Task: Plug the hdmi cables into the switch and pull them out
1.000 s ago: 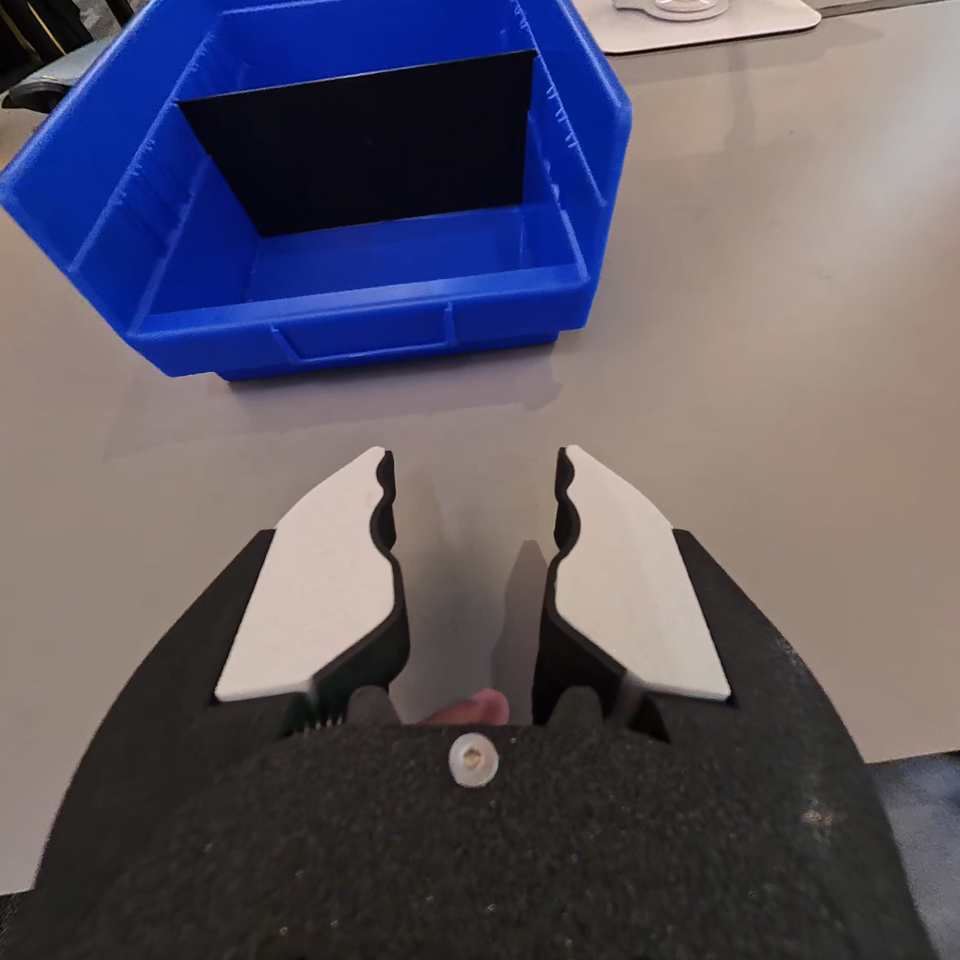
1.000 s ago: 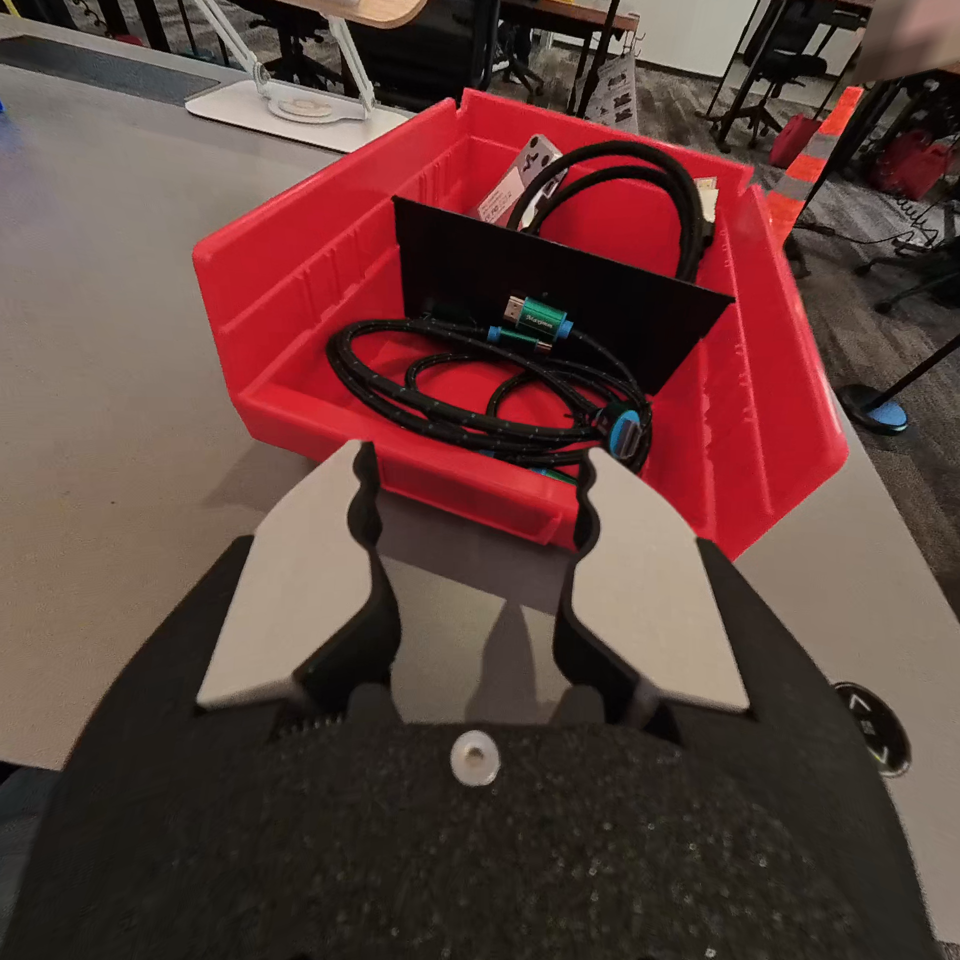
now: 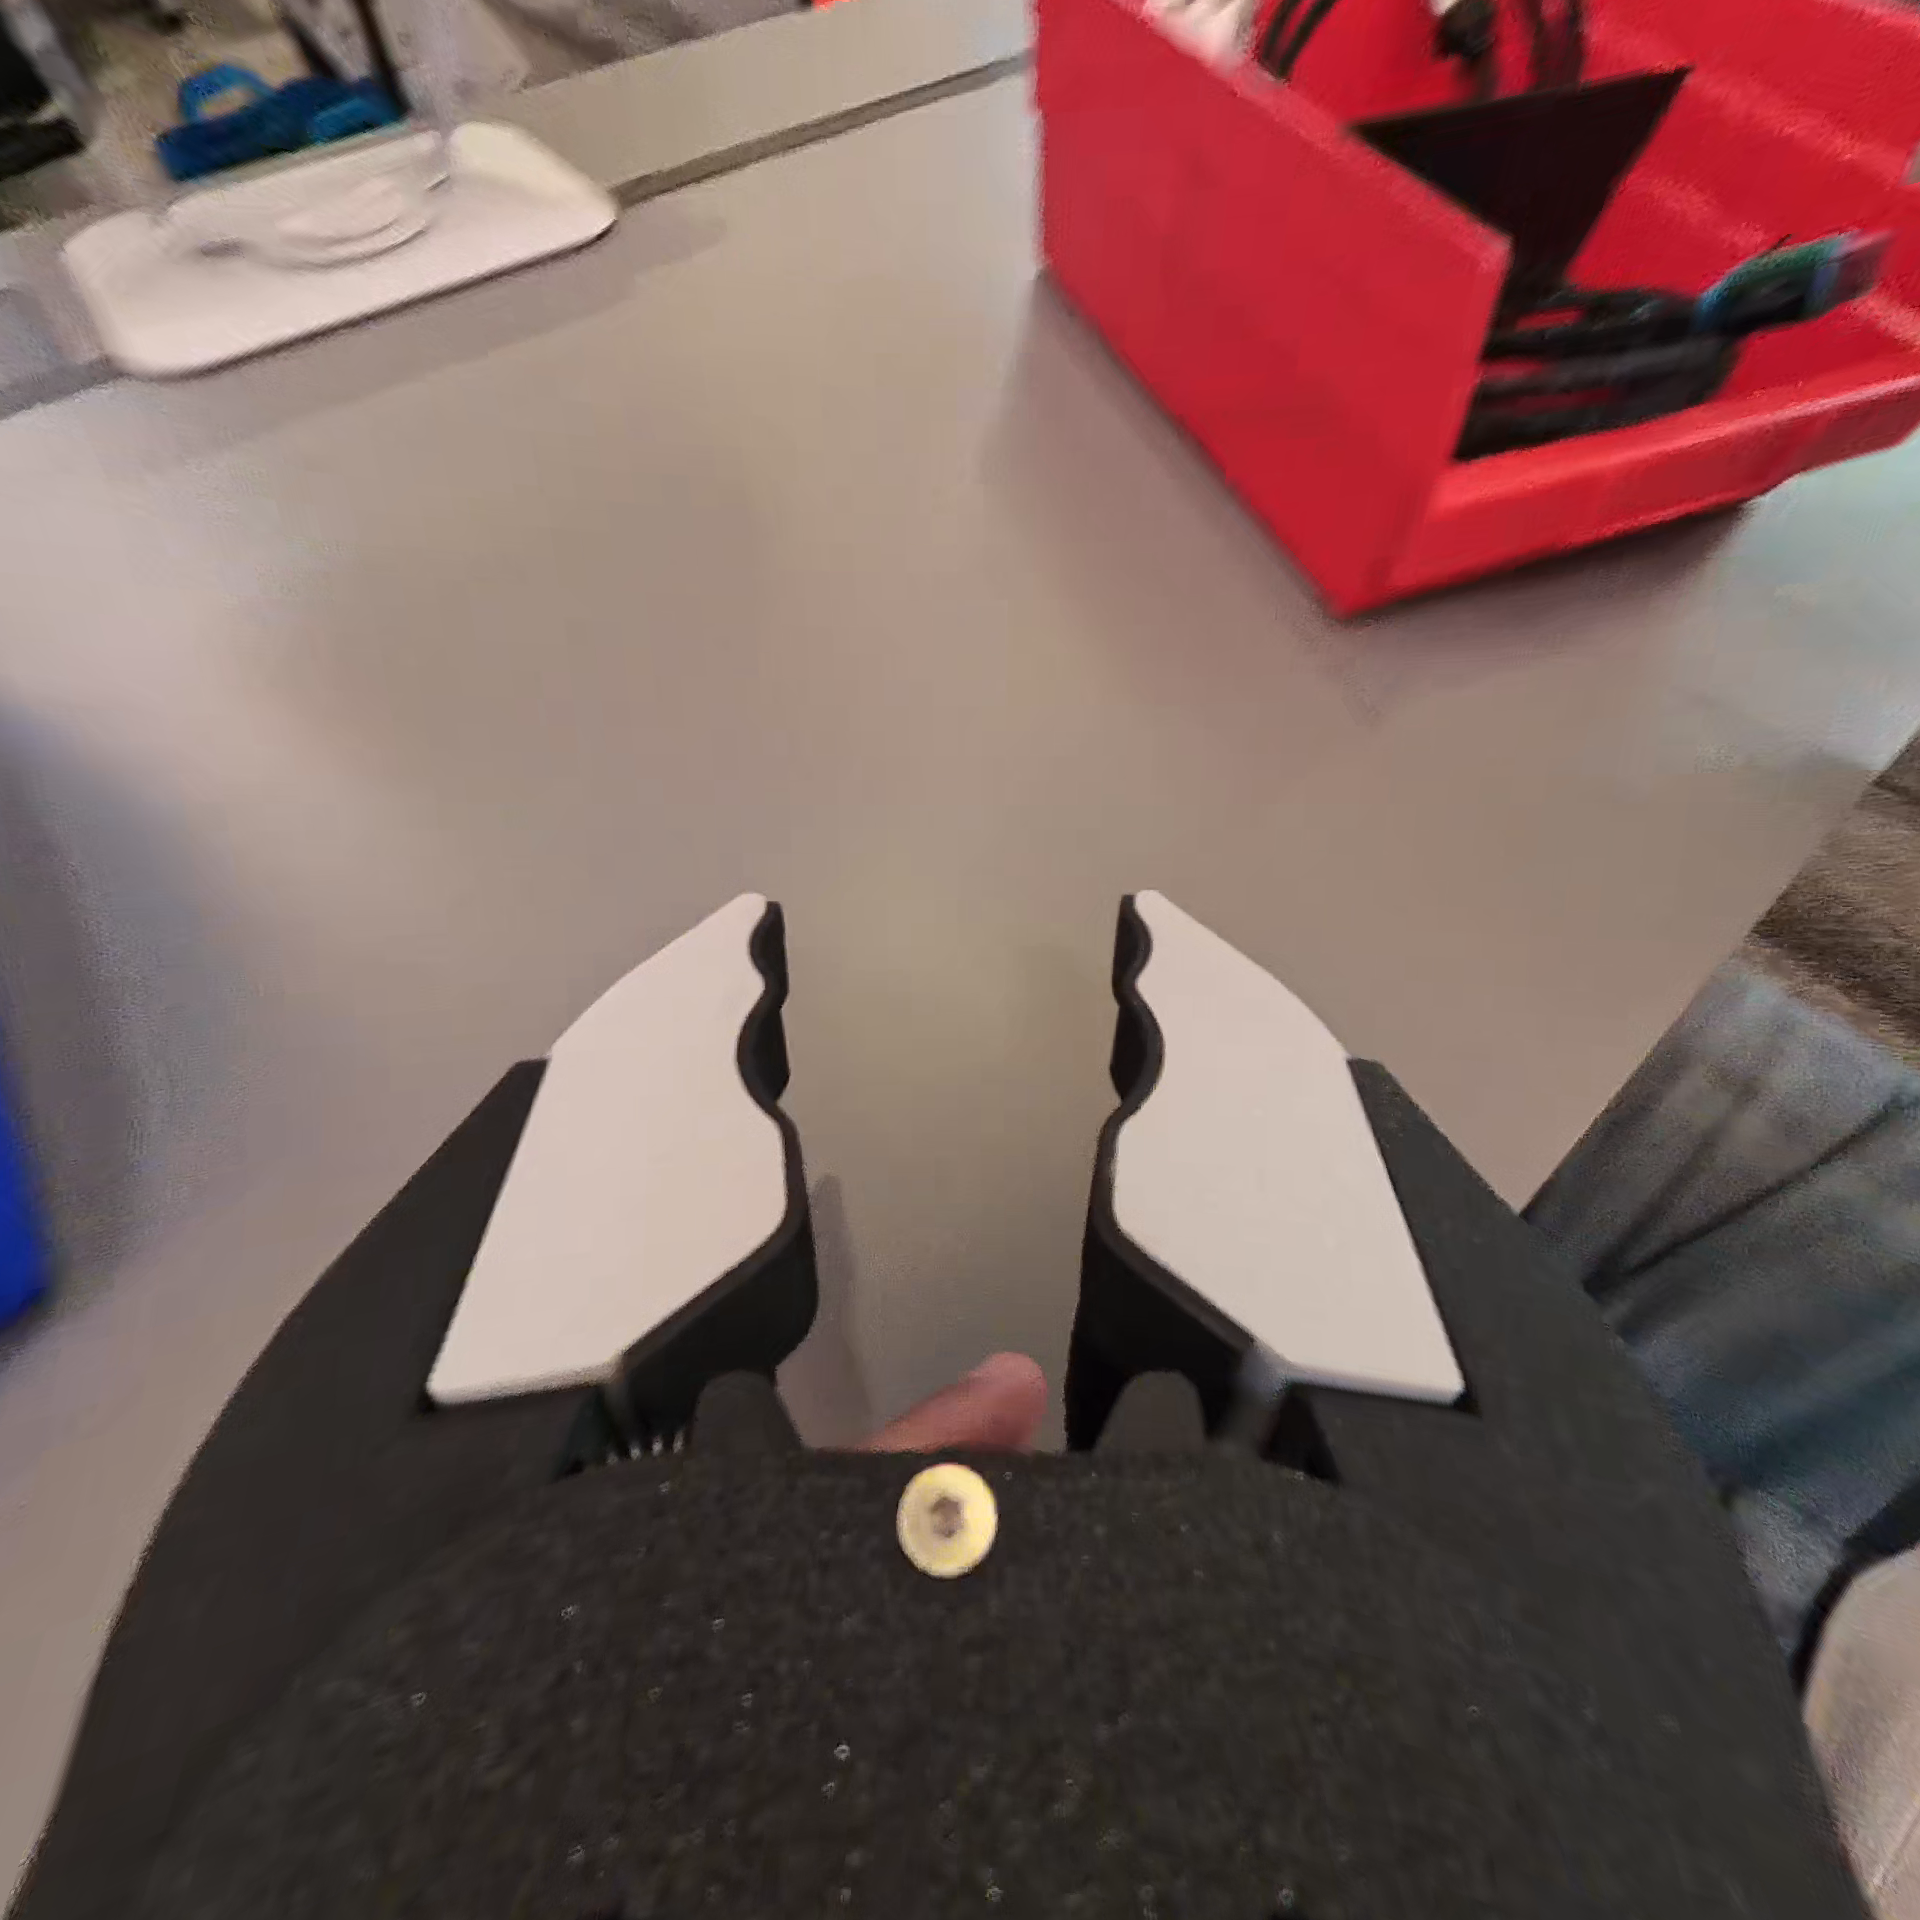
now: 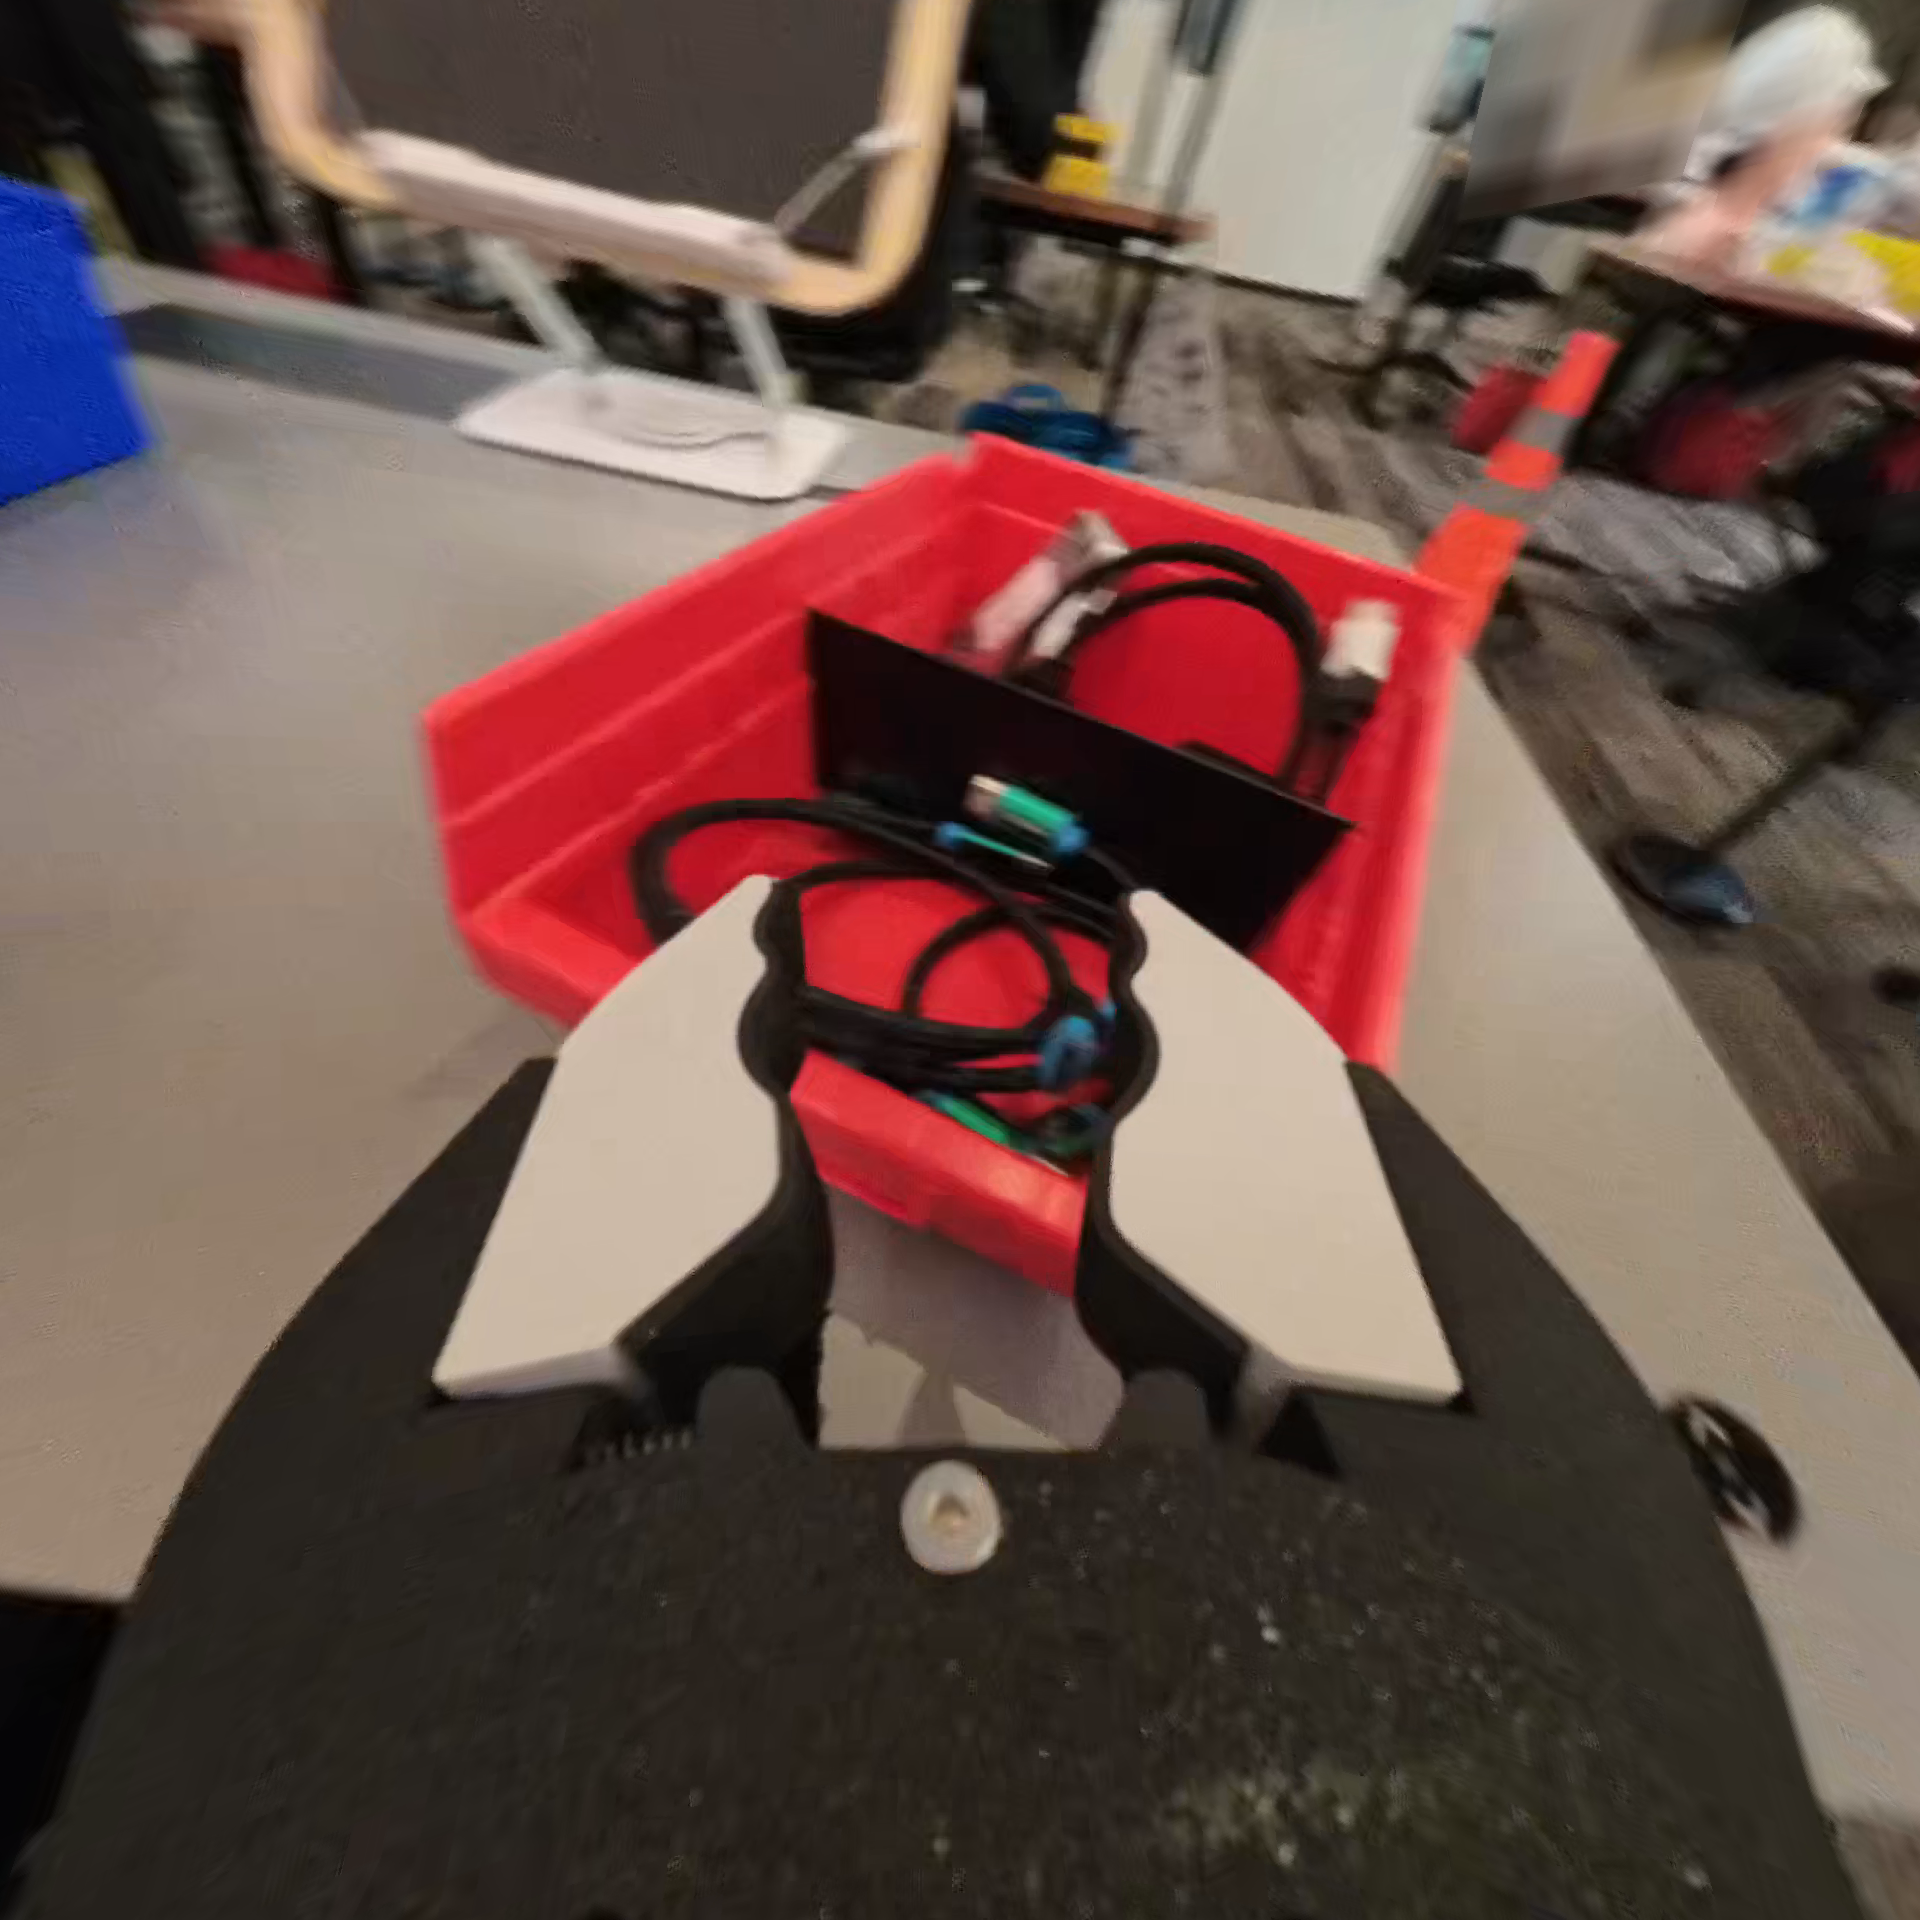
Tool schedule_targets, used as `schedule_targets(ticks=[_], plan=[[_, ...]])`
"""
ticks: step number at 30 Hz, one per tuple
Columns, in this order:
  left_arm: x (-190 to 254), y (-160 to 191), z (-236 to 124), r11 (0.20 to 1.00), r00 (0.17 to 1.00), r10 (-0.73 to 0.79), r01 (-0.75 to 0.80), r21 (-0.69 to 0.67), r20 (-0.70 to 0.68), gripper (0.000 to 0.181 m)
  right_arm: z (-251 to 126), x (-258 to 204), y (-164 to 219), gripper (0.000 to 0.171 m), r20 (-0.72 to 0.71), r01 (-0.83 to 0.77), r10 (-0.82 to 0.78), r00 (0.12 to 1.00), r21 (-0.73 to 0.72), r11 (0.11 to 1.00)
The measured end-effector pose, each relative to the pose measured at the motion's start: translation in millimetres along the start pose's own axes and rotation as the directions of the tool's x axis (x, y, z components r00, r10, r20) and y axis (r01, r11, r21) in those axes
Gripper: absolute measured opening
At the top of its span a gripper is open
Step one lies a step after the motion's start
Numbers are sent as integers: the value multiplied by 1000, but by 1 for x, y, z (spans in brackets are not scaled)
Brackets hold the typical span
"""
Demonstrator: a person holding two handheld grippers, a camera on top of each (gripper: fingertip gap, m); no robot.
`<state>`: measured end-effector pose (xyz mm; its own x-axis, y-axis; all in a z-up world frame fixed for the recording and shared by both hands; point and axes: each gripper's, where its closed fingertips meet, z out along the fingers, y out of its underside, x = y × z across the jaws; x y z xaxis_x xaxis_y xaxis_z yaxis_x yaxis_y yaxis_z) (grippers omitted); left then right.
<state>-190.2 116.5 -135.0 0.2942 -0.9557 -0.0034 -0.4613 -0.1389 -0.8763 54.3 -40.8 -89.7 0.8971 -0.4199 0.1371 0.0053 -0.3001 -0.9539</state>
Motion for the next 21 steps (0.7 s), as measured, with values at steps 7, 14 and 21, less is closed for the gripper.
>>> schedule_targets(ticks=[7,14,21], plan=[[82,-64,109,999,999,38,-38,-2,-29,52,-3,72,40,58,-209,-213,192,959,-82,974],[87,-75,151,999,995,-13,17,-39,98,13,14,76,70,35,-253,-278,232,939,-165,946],[106,-87,111,997,999,-51,50,50,16,28,11,82,70,21,-270,-262,212,939,-167,950]])
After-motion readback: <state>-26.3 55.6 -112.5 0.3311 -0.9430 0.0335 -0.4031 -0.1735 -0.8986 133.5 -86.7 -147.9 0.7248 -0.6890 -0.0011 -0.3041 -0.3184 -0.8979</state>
